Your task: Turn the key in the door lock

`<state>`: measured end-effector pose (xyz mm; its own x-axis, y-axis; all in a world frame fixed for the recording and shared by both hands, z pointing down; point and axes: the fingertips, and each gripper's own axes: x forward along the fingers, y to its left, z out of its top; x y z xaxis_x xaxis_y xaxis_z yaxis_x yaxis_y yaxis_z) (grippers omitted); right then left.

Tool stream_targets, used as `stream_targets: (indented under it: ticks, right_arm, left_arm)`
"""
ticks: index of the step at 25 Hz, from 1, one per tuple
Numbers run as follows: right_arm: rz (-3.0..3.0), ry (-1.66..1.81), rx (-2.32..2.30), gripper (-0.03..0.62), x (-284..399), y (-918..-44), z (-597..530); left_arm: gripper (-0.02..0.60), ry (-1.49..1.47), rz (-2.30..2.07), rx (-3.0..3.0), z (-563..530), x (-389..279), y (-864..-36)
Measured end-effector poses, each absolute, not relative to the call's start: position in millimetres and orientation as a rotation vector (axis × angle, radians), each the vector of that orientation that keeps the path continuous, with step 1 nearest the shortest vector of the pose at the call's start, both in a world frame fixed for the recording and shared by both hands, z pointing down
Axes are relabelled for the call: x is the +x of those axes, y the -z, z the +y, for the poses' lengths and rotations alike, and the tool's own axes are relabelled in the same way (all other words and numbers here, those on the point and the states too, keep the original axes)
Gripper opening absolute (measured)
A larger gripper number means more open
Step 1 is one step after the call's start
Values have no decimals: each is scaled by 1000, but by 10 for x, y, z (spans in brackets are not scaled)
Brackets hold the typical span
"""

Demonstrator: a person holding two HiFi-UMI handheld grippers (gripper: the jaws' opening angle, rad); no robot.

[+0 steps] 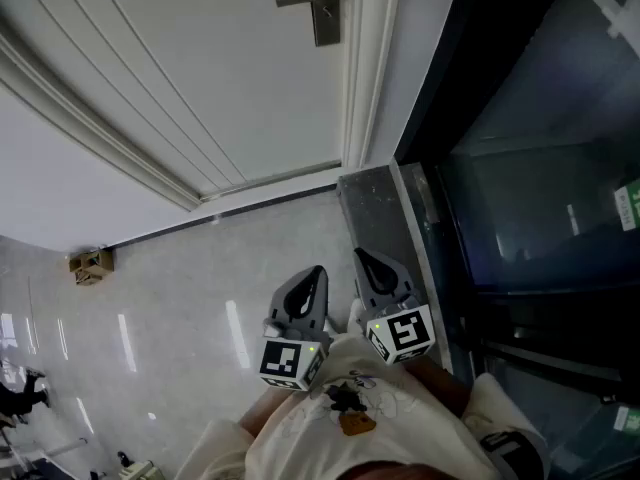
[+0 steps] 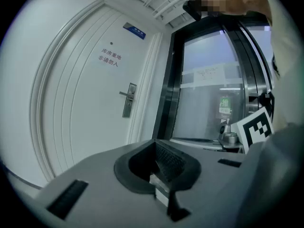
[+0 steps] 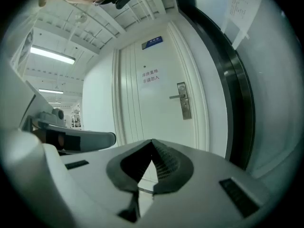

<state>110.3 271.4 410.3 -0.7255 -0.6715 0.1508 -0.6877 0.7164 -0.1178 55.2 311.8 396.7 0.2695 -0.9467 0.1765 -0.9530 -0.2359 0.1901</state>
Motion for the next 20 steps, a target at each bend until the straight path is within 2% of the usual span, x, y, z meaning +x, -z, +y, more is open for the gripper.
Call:
stream_targets:
  ticks: [20]
  right_arm:
    - [-2845,-241,937,6,1275,-4328,2278]
  left_arm:
    - [6,-13,-1791,2211,2643,812,-4112]
